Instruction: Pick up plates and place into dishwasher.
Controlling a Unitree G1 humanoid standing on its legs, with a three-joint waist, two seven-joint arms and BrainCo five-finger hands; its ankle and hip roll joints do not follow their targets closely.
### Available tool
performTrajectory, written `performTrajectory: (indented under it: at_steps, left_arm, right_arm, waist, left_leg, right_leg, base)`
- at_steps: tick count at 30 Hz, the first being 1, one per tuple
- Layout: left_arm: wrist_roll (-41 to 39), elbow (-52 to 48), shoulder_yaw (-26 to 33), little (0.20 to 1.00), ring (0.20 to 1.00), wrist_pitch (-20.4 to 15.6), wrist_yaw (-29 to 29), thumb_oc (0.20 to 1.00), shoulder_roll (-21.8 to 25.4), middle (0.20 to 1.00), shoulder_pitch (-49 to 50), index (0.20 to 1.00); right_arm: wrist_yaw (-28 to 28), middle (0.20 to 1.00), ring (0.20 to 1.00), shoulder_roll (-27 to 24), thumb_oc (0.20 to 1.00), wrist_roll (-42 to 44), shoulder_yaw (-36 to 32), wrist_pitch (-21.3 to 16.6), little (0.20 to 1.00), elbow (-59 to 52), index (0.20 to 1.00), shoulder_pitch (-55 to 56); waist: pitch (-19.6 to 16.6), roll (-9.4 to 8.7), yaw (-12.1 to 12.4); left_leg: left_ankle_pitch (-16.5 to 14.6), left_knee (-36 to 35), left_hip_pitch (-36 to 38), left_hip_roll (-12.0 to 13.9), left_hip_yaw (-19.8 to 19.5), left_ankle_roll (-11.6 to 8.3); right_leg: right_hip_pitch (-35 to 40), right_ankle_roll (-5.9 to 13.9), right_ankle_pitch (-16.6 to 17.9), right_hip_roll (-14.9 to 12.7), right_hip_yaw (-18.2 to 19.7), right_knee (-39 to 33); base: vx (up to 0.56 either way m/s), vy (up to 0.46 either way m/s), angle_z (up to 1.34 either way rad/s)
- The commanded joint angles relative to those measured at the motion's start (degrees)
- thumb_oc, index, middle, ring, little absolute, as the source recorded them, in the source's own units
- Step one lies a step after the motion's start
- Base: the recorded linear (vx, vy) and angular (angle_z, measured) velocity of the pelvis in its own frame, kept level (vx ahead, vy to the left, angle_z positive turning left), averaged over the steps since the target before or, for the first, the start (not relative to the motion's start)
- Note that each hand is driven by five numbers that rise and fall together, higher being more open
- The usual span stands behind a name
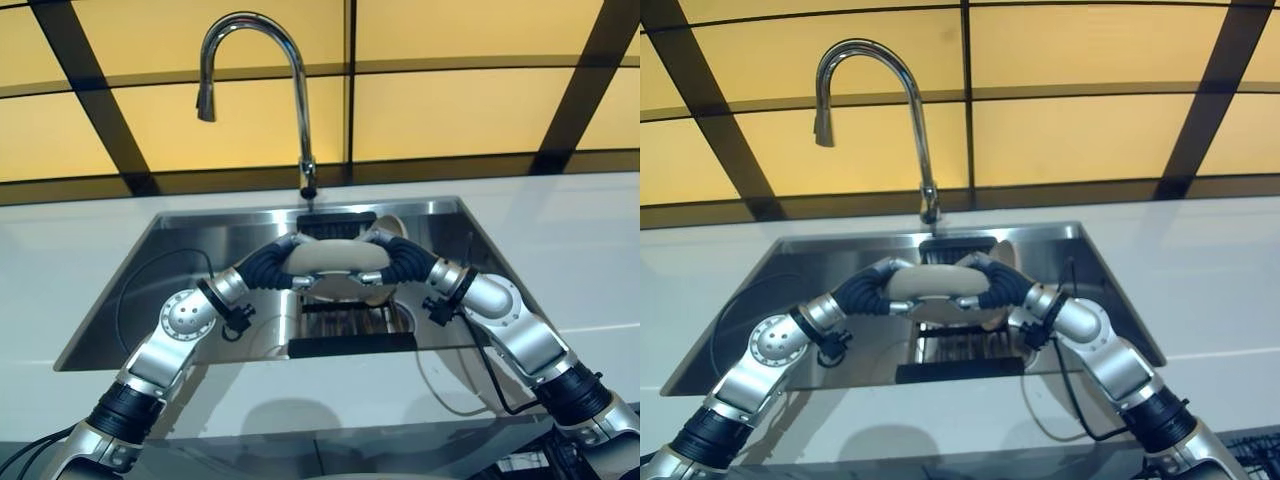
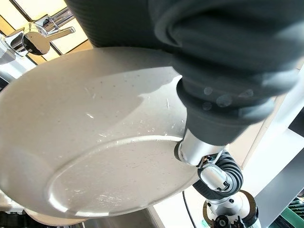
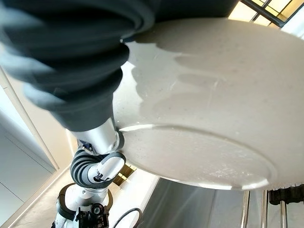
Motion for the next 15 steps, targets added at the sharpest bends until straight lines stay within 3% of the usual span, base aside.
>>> performTrajectory:
  at_steps: [1,15]
  left_arm:
    - [-5.4,-0.1,-1.2,0.200,0.200,-3.4,4.1,0.200,-2.9,0.200,-5.8,0.200]
    - [-7.1,0.3,-0.2,0.200,0.200,-2.0,7.0,0.200,-3.8,0.200,-5.4,0.200]
  right_arm:
    - [0.2,0.200,0.200,2.8,0.200,0.7,2.0,-2.3,0.200,-1.0,0.200,-2.8]
    - [-1.4,0.200,0.200,2.1,0.200,-1.7,0.5,-2.9,0.200,-0.9,0.200,-3.5]
  waist:
    - [-2.9,-2.24,0.6]
    - [-2.9,-2.26,0.6]
  left_leg:
    - [-3.9,0.0,-2.0,0.2,0.5,-0.34]
    - [-3.7,0.0,-1.8,0.6,0.2,-0.65]
  right_leg:
    - [-3.3,5.69,0.5,-4.5,-1.6,0.2]
    - [-2.6,5.16,0.1,-4.1,-1.9,0.2]
  base:
    - [0.00,0.000,0.00]
    - [-0.02,0.002,0.00]
